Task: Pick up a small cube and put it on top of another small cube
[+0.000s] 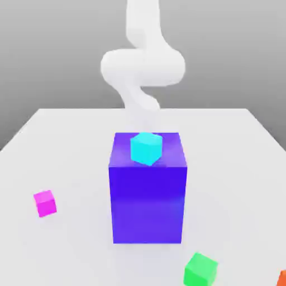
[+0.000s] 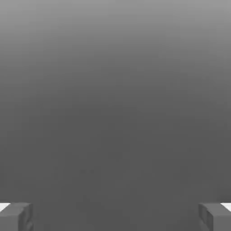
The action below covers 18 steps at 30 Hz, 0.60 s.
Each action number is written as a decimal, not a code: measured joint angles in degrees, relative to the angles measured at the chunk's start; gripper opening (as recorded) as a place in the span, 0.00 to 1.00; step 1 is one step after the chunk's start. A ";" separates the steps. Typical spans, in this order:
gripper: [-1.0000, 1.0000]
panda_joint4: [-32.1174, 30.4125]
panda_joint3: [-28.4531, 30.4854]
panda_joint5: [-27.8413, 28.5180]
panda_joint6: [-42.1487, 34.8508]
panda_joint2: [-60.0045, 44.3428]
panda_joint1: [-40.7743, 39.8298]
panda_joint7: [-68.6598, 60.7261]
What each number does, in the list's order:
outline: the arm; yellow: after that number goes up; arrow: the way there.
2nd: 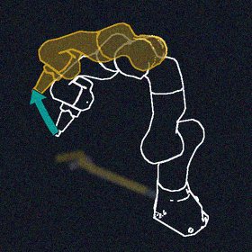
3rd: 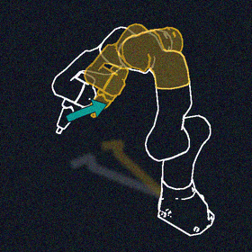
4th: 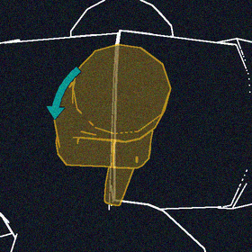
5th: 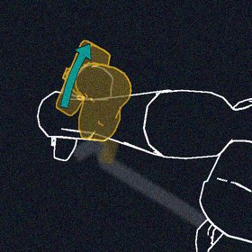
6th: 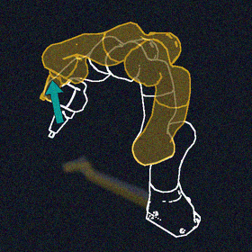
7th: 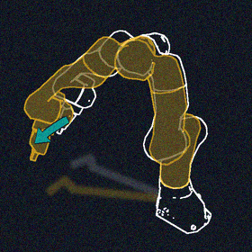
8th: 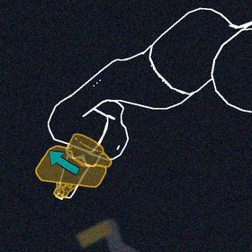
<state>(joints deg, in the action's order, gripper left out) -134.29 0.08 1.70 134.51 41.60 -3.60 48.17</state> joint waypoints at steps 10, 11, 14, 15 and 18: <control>0.50 -10.08 3.64 6.34 10.87 -17.10 -13.06 9.00; 0.50 -11.08 4.27 6.79 11.94 -18.77 -14.20 9.76; 0.50 -14.05 6.37 7.75 15.18 -23.77 -17.46 11.74; 0.50 -15.05 7.11 7.90 16.28 -25.44 -18.51 12.28; 0.50 -18.06 9.56 7.67 19.59 -30.42 -21.30 13.42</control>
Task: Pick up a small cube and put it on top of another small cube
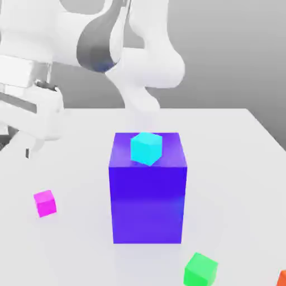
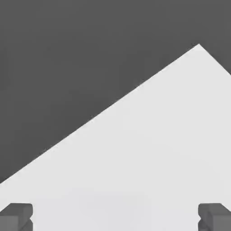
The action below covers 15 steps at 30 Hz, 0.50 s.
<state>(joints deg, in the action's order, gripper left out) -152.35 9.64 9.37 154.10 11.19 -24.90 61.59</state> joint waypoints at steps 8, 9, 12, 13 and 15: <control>0.50 -7.72 4.23 -10.74 9.27 -13.48 -7.30 -4.30; 0.50 -7.79 3.36 -13.05 10.71 -15.43 -7.65 -5.76; 0.50 -6.94 -1.60 -17.78 15.46 -21.51 -11.58 -9.01; 0.50 -6.55 -3.21 -18.90 17.09 -23.57 -12.92 -9.86; 0.00 -5.80 -5.95 -20.20 20.37 -27.60 -15.40 -10.99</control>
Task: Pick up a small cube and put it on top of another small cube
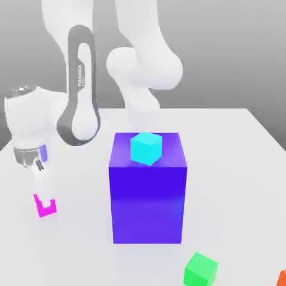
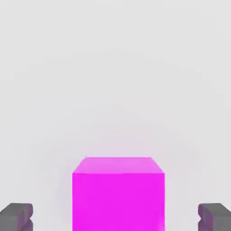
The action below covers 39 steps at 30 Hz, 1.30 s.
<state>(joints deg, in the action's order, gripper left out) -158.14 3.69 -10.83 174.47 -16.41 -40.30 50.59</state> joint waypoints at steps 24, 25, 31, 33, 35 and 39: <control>0.00 9.88 -4.15 10.69 -16.54 8.57 15.88 26.97; 0.00 10.98 -5.31 10.94 -17.30 8.18 17.54 29.25; 0.00 16.90 -12.25 12.51 -21.86 6.35 27.83 42.61; 0.00 18.04 -14.65 12.97 -23.37 6.17 31.19 46.39; 0.00 18.86 -16.97 14.06 -24.95 6.42 34.58 49.60; 0.00 20.24 -17.09 18.52 -21.42 0.91 39.36 54.36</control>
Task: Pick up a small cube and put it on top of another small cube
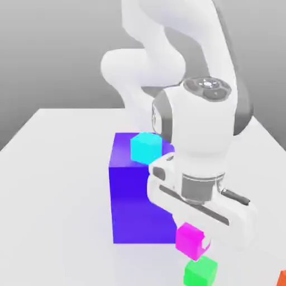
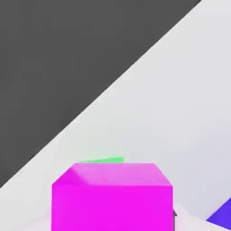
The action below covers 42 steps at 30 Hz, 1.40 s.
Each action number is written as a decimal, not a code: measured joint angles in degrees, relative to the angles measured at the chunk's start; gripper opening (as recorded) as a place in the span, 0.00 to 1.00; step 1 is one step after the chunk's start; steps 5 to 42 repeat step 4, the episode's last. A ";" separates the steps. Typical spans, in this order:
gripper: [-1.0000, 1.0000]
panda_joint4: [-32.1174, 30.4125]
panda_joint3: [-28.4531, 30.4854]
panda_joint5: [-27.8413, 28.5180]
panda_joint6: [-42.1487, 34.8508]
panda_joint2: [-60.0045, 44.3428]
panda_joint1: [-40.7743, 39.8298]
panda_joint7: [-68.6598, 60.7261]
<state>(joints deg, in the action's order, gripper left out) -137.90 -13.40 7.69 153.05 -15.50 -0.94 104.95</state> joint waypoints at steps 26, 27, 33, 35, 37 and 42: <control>1.00 0.24 1.15 1.80 2.79 -3.21 1.16 1.37; 1.00 0.24 1.15 1.80 2.79 -3.21 1.16 1.37; 1.00 0.24 1.15 1.80 2.79 -3.21 1.16 1.37; 1.00 0.24 1.15 1.80 2.79 -3.21 1.16 1.37; 1.00 0.24 1.15 1.80 2.79 -3.21 1.16 1.37; 1.00 0.24 1.15 1.80 2.79 -3.21 1.16 1.37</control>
